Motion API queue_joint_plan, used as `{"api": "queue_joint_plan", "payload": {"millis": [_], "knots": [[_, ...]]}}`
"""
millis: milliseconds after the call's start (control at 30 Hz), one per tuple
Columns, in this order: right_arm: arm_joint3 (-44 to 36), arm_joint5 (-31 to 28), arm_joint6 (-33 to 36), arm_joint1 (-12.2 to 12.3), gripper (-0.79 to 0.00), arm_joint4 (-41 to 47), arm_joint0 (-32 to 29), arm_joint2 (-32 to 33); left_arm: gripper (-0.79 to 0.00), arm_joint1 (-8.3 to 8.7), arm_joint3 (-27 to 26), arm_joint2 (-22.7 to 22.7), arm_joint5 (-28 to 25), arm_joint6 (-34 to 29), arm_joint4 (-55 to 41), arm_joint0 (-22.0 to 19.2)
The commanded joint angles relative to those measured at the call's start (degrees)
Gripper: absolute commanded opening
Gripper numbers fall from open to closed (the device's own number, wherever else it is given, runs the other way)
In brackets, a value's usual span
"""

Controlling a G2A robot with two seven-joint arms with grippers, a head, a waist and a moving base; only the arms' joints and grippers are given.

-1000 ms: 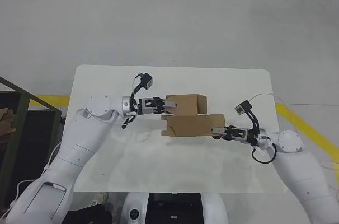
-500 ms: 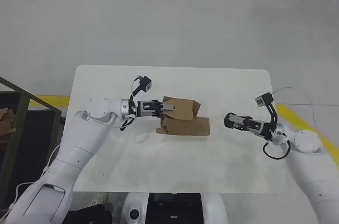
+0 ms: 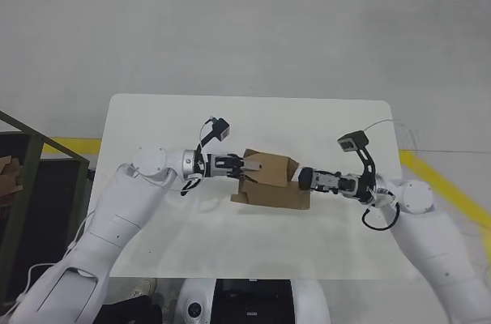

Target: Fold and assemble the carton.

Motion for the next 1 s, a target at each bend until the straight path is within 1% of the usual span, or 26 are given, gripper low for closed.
{"api": "queue_joint_plan", "payload": {"millis": [0,67,300,367,400,500,567,600,700,800,867,967], "knots": [[0.9,-0.3,-0.3,-0.3,0.000,1.0,0.6,-1.1,-0.785,-0.09,0.1,0.2,-0.1,-0.4,-0.4,-0.2],[1.7,-0.4,-0.4,-0.6,-0.009,1.9,1.0,-1.8,-0.785,-0.18,0.2,0.4,-0.3,-0.8,-1.0,-0.4],[3.6,-0.4,-0.4,-1.2,0.000,2.8,2.0,-4.0,-0.785,-0.50,0.2,1.1,-1.3,-1.4,-2.0,-1.0],[4.0,-0.6,-0.6,-1.5,-0.022,4.0,2.2,-4.6,-0.785,-0.59,0.3,1.5,-1.4,-1.5,-2.0,-1.2],[4.2,-0.6,-0.6,-1.7,-0.049,5.0,2.2,-4.9,-0.785,-0.64,0.3,1.6,-1.4,-1.7,-2.0,-1.3],[5.1,-0.3,-0.2,-2.2,-0.188,7.2,2.7,-5.8,-0.785,-0.77,0.6,2.0,-1.4,-1.8,-2.0,-1.5],[6.0,-0.2,-0.2,-2.5,-0.305,6.8,3.2,-6.6,-0.785,-0.85,0.7,2.1,-1.7,-1.8,-2.2,-1.7],[6.2,-0.2,-0.2,-2.7,-0.403,6.8,3.5,-7.1,-0.785,-0.88,0.8,2.2,-1.8,-1.9,-2.2,-1.7],[7.2,-0.5,-0.5,-3.1,-0.443,6.1,4.3,-7.9,-0.785,-0.96,1.2,2.4,-1.7,-2.1,-2.3,-1.9],[8.2,-0.5,-0.5,-3.3,-0.462,4.7,5.0,-8.3,-0.785,-0.94,1.4,2.4,-1.6,-2.4,-2.0,-1.9],[8.9,-0.3,-0.3,-3.4,-0.493,3.2,5.6,-8.6,-0.785,-0.88,1.3,2.3,-1.4,-2.6,-1.9,-1.9],[9.6,-0.1,-0.1,-3.5,-0.606,1.6,6.3,-9.0,-0.785,-0.81,1.0,2.1,-1.1,-3.1,-1.9,-1.9]]}}
